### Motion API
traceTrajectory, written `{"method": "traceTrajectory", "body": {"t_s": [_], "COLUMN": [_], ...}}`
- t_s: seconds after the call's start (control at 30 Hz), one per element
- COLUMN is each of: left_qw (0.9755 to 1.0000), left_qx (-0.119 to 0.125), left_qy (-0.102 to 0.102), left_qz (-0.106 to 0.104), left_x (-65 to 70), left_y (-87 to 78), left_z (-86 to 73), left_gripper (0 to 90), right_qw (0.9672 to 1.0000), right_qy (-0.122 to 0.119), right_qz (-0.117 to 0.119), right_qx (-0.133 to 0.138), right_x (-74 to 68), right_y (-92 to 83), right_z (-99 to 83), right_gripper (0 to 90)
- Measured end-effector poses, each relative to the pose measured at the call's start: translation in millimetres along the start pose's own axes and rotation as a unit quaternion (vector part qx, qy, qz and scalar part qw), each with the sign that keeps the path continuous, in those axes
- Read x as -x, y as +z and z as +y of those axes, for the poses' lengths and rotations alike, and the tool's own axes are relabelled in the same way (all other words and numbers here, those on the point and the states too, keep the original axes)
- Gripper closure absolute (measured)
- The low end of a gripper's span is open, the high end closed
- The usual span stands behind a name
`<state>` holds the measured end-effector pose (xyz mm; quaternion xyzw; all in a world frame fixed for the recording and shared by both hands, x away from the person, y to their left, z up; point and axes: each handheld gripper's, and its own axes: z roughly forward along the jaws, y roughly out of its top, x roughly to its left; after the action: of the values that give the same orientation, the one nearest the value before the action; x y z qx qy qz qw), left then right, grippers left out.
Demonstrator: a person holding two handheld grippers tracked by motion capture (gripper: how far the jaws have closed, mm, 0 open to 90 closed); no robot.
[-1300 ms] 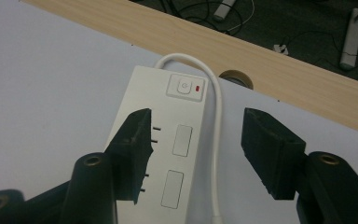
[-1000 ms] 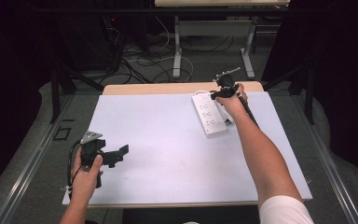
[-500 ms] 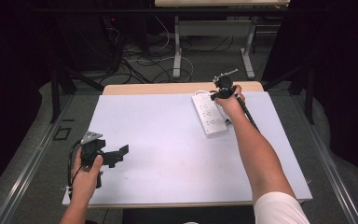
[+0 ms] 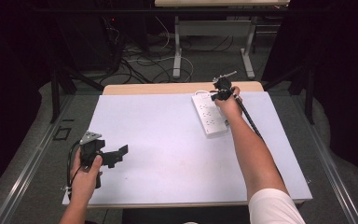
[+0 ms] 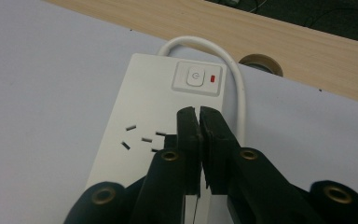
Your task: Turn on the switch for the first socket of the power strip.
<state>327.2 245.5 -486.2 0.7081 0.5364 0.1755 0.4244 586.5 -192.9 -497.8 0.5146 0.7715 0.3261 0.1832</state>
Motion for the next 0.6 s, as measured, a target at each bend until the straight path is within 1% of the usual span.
{"method": "traceTrajectory", "body": {"t_s": [0.17, 0.2, 0.3, 0.33, 0.37, 0.43, 0.5, 0.6], "left_qw": [1.0, 1.0, 1.0, 1.0, 1.0, 1.0, 1.0, 1.0], "left_qx": [0.002, 0.003, 0.002, 0.002, 0.002, -0.003, 0.001, 0.0], "left_qy": [0.0, 0.001, 0.0, -0.003, -0.002, 0.0, 0.0, -0.002], "left_qz": [0.003, 0.003, 0.004, 0.003, 0.003, 0.002, 0.003, 0.004], "left_x": [-0.6, -0.9, -1.1, -0.9, -1.0, -1.1, -0.8, -1.3], "left_y": [-0.6, -0.7, -1.0, -0.8, -0.8, -1.5, -0.7, -0.8], "left_z": [-0.9, -1.0, -1.6, -2.0, -2.2, -2.3, -3.0, -3.3], "left_gripper": [1.8, 1.8, 1.9, 2.0, 2.0, 2.0, 2.0, 2.1], "right_qw": [1.0, 1.0, 1.0, 1.0, 0.9999, 0.9999, 0.9999, 0.9999], "right_qy": [-0.005, -0.009, -0.007, -0.007, -0.01, -0.01, -0.01, -0.008], "right_qz": [0.0, 0.0, 0.001, 0.003, 0.003, 0.004, -0.001, -0.002], "right_qx": [0.002, -0.001, -0.005, -0.002, -0.009, -0.007, -0.009, -0.011], "right_x": [-0.6, -0.1, -1.2, -1.5, -1.5, -1.5, -1.2, -0.5], "right_y": [3.8, 6.4, 9.9, 11.6, 11.9, 14.4, 16.6, 19.2], "right_z": [-0.4, -1.2, -2.6, -3.4, -3.6, -4.5, -5.6, -6.7], "right_gripper": [90.0, 90.0, 90.0, 90.0, 90.0, 90.0, 90.0, 90.0]}}
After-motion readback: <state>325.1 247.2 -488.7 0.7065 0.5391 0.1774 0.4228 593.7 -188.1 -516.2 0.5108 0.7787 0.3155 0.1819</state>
